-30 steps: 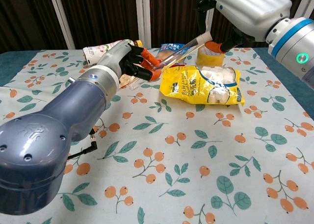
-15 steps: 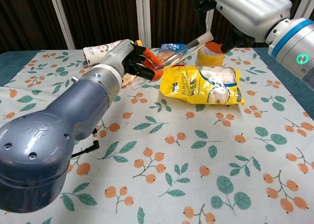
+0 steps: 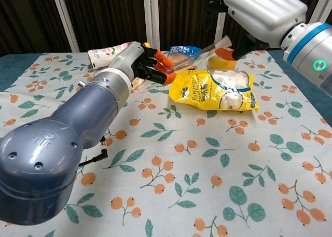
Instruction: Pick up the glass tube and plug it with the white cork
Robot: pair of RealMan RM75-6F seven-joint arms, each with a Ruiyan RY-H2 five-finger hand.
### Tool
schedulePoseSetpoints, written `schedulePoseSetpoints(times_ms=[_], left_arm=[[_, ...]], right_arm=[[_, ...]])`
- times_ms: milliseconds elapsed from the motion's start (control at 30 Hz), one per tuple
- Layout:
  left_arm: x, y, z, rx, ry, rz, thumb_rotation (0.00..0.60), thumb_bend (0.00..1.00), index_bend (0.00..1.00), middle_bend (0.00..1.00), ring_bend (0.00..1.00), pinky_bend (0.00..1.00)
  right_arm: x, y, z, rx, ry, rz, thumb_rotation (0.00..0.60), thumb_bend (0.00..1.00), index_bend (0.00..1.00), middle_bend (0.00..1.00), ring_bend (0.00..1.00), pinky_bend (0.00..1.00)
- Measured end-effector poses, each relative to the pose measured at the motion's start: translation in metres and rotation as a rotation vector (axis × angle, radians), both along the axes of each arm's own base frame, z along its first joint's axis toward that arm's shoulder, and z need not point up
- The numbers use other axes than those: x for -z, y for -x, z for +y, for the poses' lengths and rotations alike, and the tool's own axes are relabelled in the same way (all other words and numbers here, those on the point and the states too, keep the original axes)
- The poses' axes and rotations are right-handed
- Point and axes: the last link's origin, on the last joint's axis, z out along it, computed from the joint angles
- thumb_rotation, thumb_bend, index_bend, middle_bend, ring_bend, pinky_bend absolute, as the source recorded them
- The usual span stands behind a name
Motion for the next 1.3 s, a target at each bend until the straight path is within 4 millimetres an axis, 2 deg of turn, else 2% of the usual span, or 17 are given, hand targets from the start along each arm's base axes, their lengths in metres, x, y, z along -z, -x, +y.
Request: schedulePoseSetpoints(times_ms=[100,667,933,1300], left_arm=[[0.000,0.000,0.000,0.003,-0.001,-0.002,0.600,0.75,0.70,0.49,0.07,0.00],[0.000,0.003,-0.005,0.027,-0.001,0.000,0.600,0.75,0.70,0.49,0.07,0.00],[0.001,0.026,-0.014,0.033,0.021,0.043,0.600,0.75,0.70,0.49,0.07,0.00],[0.017,0.046,-0.036,0.088,0.112,0.097,0.600,0.74,0.70,0.49,0.08,0.00]], right_arm=[[0.000,0.002,0.001,0.004,-0.002,0.005,0.600,0.35,0.14,0.11,0.00,0.00],[-0.004,0.010,0.003,0.032,0.003,0.012,0.600,0.35,0.14,0.11,0.00,0.00],[-0.013,0.020,-0.002,0.074,0.026,0.011,0.600,0.35,0.14,0.11,0.00,0.00],[-0.020,0.024,-0.004,0.094,0.035,0.001,0.600,0.35,0.14,0.11,0.00,0.00]])
